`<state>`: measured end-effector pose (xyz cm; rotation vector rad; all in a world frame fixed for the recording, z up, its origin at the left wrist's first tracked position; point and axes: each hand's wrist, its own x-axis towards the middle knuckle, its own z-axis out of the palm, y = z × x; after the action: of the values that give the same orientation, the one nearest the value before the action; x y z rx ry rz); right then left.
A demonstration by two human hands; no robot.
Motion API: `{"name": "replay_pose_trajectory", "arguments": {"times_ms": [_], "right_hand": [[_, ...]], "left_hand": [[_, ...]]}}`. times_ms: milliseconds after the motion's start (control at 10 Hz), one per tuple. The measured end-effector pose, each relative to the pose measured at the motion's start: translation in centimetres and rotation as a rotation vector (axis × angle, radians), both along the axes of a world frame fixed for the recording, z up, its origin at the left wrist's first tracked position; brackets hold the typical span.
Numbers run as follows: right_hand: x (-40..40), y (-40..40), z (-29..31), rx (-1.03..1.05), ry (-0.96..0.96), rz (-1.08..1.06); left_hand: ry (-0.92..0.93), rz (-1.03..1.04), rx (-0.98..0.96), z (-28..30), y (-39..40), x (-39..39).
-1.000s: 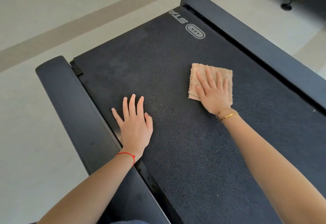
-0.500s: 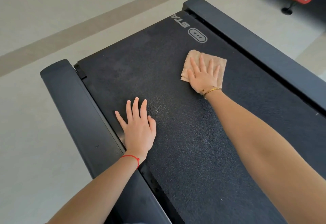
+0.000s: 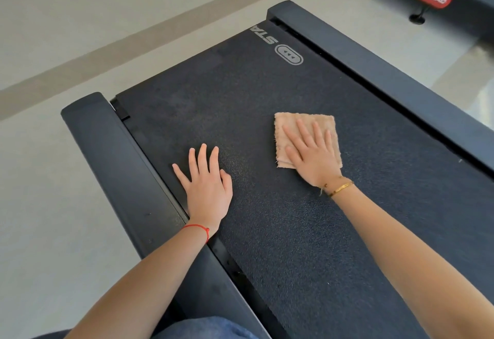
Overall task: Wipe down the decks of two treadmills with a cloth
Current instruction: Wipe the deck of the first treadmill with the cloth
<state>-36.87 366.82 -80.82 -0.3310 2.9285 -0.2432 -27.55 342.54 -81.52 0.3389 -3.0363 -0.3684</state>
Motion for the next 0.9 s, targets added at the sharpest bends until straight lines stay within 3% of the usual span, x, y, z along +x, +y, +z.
{"name": "replay_pose_trajectory", "arguments": {"times_ms": [200,300,500,700,800,900], "right_hand": [[-5.5,-2.7,0.3,-0.030,-0.062,-0.232],[-8.3,-5.5,0.5,-0.014,-0.067,-0.225],[-12.3,-12.6,0.8,0.006,-0.070,0.028],[-10.1,-16.5,0.1,0.038,-0.003,0.471],[-9.7,-13.7,-0.1,0.017,0.024,0.449],[-9.7,-9.6,-0.1,0.003,0.024,0.229]], "left_hand": [[0.002,-0.004,-0.009,-0.1,0.0,0.0],[0.000,-0.005,-0.013,-0.1,0.1,-0.2],[0.005,-0.005,-0.020,-0.2,-0.1,-0.3],[0.009,-0.003,-0.023,-0.4,-0.3,-0.4],[0.006,-0.004,-0.020,-0.3,-0.4,-0.4],[-0.008,-0.001,-0.009,-0.1,-0.4,-0.4]]}}
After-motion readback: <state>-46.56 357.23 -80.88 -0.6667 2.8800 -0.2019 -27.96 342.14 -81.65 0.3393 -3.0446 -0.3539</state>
